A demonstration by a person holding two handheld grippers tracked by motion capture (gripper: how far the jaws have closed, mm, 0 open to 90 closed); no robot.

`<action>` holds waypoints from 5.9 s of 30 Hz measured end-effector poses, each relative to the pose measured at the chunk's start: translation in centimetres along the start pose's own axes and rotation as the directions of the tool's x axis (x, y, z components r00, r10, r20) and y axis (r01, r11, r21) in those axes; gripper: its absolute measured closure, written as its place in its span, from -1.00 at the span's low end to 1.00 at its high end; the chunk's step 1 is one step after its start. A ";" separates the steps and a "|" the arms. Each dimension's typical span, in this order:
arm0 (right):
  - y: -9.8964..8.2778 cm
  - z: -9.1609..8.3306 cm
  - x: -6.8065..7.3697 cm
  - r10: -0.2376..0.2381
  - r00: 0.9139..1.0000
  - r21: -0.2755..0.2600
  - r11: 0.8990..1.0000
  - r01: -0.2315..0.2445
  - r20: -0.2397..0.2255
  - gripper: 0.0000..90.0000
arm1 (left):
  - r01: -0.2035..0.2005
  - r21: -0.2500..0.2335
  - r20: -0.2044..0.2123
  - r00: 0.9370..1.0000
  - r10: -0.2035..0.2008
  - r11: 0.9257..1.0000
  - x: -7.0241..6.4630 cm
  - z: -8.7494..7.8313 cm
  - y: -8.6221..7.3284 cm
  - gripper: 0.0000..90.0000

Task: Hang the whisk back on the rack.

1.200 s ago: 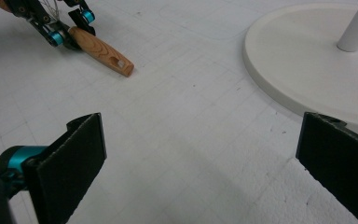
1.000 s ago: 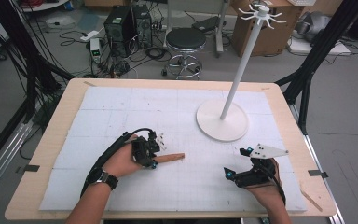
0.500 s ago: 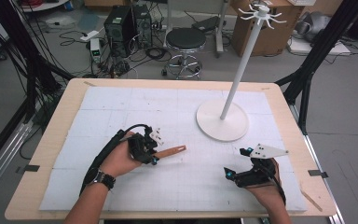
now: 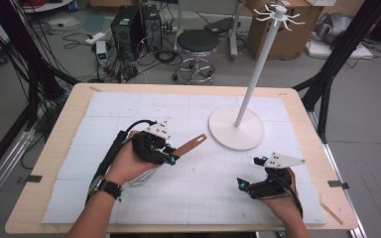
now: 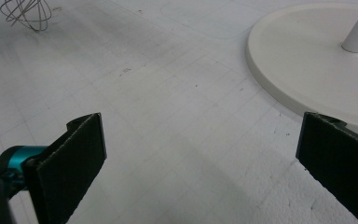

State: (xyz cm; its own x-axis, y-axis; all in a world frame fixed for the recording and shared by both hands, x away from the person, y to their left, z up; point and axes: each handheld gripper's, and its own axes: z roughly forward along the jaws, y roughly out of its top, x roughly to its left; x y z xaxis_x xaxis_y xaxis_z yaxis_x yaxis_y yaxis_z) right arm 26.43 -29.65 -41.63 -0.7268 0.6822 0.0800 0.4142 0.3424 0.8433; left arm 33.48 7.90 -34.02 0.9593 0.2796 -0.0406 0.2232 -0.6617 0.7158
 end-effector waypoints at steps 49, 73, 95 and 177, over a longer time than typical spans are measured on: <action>-0.3 -0.7 -0.1 0.005 1.000 -0.013 1.000 -0.005 0.000 -0.99 | -0.044 -0.310 0.104 0.991 0.079 0.950 4.8 -3.0 18.8 0.58; -0.5 -0.6 -0.1 0.001 1.000 -0.006 1.000 -0.001 -0.002 -0.99 | -0.063 -0.329 0.094 0.991 0.099 0.942 7.2 -3.1 24.0 0.58; -0.5 -0.7 -0.1 0.001 1.000 -0.009 1.000 -0.001 -0.003 -0.99 | -0.032 -0.300 0.061 0.997 0.053 0.953 8.7 -1.1 25.0 0.58; -0.2 0.9 0.6 -0.035 0.999 0.048 0.998 0.035 -0.007 -0.99 | 0.107 -0.228 -0.109 0.985 -0.134 0.968 -0.4 -3.4 -5.0 -0.63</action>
State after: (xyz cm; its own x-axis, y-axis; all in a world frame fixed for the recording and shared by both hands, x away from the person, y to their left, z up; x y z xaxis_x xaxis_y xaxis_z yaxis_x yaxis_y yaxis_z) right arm 26.40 -28.71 -42.20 -0.7445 0.6655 0.0538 0.4141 0.3970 0.8191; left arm 31.37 13.43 -35.24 0.8960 0.4399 -0.0602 0.2787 -0.4516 0.8476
